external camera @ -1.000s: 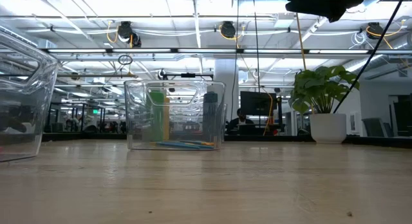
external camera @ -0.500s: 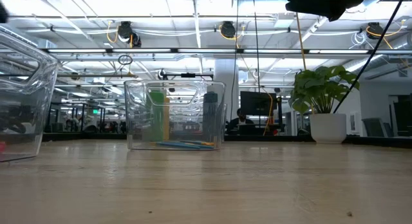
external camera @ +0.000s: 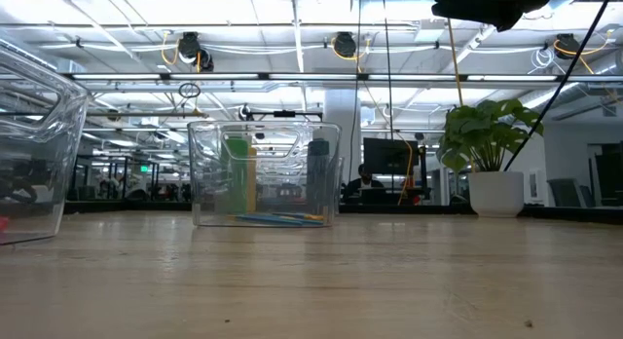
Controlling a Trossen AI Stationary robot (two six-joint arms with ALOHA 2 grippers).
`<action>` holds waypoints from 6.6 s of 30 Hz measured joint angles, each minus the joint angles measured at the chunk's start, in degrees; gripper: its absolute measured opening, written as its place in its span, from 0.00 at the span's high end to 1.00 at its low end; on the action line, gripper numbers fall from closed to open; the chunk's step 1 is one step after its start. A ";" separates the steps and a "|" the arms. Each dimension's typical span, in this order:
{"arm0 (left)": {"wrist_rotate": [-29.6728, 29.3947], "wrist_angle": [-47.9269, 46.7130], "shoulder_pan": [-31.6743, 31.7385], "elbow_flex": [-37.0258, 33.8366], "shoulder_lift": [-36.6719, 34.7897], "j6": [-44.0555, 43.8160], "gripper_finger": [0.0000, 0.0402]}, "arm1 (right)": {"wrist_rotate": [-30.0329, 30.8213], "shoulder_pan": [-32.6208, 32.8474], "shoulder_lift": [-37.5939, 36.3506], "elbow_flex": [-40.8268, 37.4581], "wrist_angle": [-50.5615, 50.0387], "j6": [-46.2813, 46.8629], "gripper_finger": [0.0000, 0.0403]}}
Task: Pick & Place Paint Supplies
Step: Return to Home Position
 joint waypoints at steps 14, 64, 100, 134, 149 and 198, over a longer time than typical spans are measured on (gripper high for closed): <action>-6.31 0.12 7.28 14.16 -0.78 30.83 0.48 | 0.00 0.00 0.00 0.00 -0.02 0.00 0.56; 4.38 57.17 22.45 -71.50 -69.07 19.30 0.48 | 3.15 3.54 -43.95 -14.50 -21.42 -1.09 0.57; 7.52 64.55 22.45 -76.98 -68.91 16.04 0.48 | -16.64 3.52 -56.23 -24.13 -21.35 -3.31 0.56; 7.48 64.73 22.45 -76.98 -68.89 20.45 0.48 | -31.64 -17.67 -56.17 -32.74 0.05 -8.14 0.56; 7.48 64.73 22.45 -76.95 -68.89 20.45 0.48 | -45.05 -28.12 -56.17 -32.79 -1.94 -4.08 0.56; 7.48 64.70 22.45 -76.93 -68.89 20.45 0.48 | -44.95 -28.92 -56.16 -32.81 -13.52 -4.07 0.57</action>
